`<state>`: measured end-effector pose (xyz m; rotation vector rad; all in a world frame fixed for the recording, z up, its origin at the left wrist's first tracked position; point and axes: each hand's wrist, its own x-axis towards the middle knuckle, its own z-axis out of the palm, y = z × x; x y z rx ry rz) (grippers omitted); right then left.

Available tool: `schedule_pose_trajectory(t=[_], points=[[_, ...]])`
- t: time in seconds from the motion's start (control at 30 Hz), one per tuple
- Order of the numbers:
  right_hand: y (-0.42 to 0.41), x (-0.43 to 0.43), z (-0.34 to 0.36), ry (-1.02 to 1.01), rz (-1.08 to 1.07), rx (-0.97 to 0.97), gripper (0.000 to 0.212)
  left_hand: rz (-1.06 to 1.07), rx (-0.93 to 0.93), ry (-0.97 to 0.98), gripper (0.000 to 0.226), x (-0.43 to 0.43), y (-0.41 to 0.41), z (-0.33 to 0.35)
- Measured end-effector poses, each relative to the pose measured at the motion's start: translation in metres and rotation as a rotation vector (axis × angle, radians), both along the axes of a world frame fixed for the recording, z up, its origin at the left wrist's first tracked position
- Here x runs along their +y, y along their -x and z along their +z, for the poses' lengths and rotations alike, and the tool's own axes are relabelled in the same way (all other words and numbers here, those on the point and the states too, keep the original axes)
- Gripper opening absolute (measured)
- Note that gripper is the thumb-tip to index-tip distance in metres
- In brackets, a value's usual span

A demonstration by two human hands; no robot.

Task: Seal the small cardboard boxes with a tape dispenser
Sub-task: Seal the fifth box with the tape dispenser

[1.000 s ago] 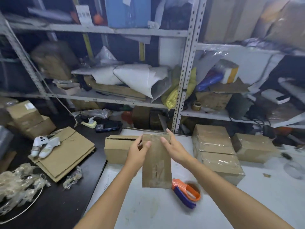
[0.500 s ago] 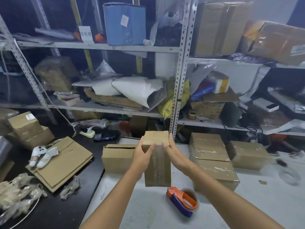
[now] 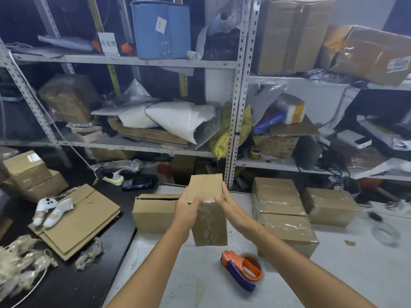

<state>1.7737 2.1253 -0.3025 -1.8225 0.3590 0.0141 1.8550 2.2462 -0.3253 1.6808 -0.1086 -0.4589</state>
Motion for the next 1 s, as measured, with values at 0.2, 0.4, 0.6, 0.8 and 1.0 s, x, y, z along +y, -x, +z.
schedule_pose_trajectory(t=[0.2, 0.4, 0.6, 0.8, 1.0], points=[[-0.002, -0.006, -0.003, -0.071, -0.073, 0.060, 0.062, -0.025, -0.039, -0.015, 0.054, -0.004, -0.001, -0.003], [-0.012, -0.018, -0.022, -0.039, -0.128, 0.063, 0.061, -0.163, 0.030, -0.010, 0.093, -0.006, -0.004, -0.006], [-0.014, -0.034, -0.026, -0.086, -0.158, 0.106, 0.060, -0.207, 0.098, 0.023, 0.050, -0.007, -0.009, -0.003], [-0.011, -0.020, -0.022, -0.102, -0.113, 0.084, 0.062, -0.166, 0.043, -0.065, 0.070, -0.016, -0.012, -0.016], [-0.006, -0.021, -0.014, -0.117, -0.079, 0.107, 0.066, -0.127, 0.014, -0.053, 0.052, -0.018, -0.012, -0.022]])
